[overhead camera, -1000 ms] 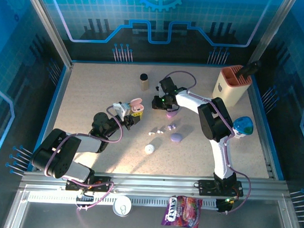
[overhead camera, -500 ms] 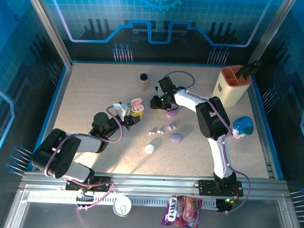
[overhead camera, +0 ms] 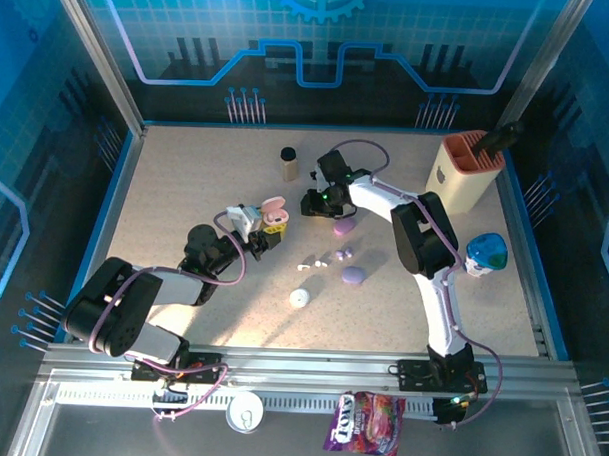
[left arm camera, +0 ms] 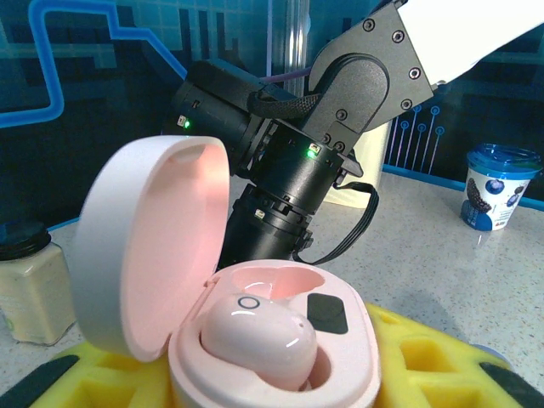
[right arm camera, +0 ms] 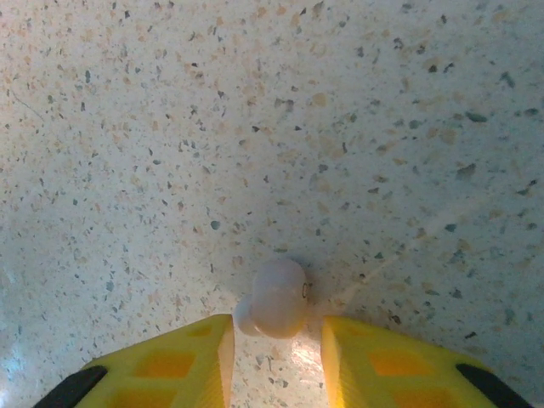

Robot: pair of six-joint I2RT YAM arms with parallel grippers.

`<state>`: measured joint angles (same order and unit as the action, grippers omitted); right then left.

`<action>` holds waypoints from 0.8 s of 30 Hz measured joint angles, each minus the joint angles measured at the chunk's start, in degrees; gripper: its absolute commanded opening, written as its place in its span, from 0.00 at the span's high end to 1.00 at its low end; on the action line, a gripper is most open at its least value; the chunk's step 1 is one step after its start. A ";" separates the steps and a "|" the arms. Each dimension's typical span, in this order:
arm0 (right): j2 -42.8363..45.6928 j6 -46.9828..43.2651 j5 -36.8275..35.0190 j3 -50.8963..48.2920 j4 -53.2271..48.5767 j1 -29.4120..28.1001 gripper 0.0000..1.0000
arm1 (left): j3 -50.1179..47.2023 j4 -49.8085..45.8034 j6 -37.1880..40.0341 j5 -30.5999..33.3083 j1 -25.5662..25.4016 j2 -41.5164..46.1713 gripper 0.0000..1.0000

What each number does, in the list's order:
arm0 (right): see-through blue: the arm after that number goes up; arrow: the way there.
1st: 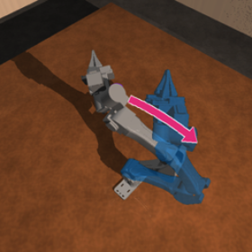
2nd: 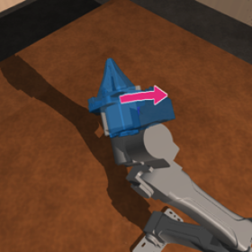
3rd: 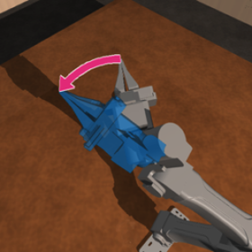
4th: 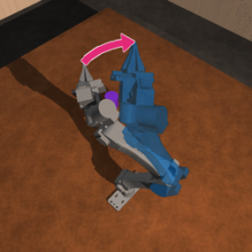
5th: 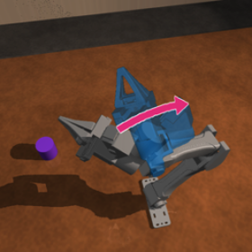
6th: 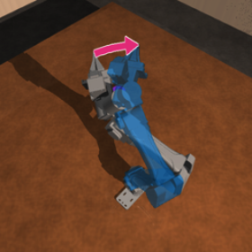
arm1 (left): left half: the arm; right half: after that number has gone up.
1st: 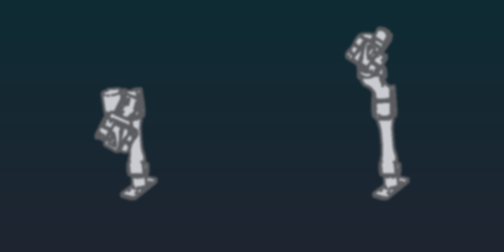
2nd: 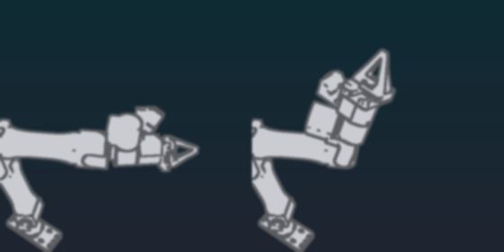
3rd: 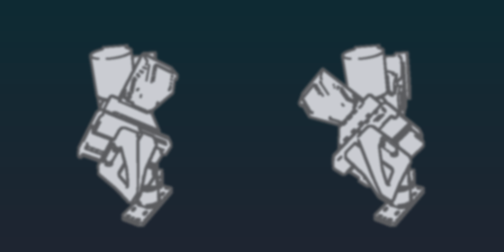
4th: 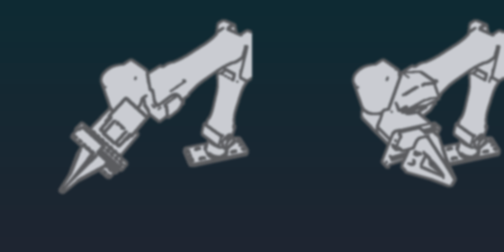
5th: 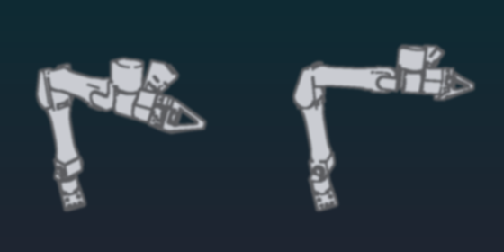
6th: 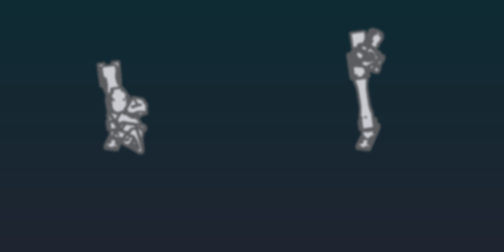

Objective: Insert the wireless bluetooth earbuds into the charging case

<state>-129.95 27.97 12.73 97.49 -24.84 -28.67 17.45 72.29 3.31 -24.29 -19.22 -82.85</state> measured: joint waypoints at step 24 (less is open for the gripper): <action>-1.53 0.50 5.60 0.50 4.96 2.86 0.69 | 0.00 -0.02 -0.02 -0.20 0.00 0.00 0.67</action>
<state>-131.48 28.47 18.33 98.00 -19.88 -25.80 17.45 72.27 3.29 -24.49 -19.22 -82.85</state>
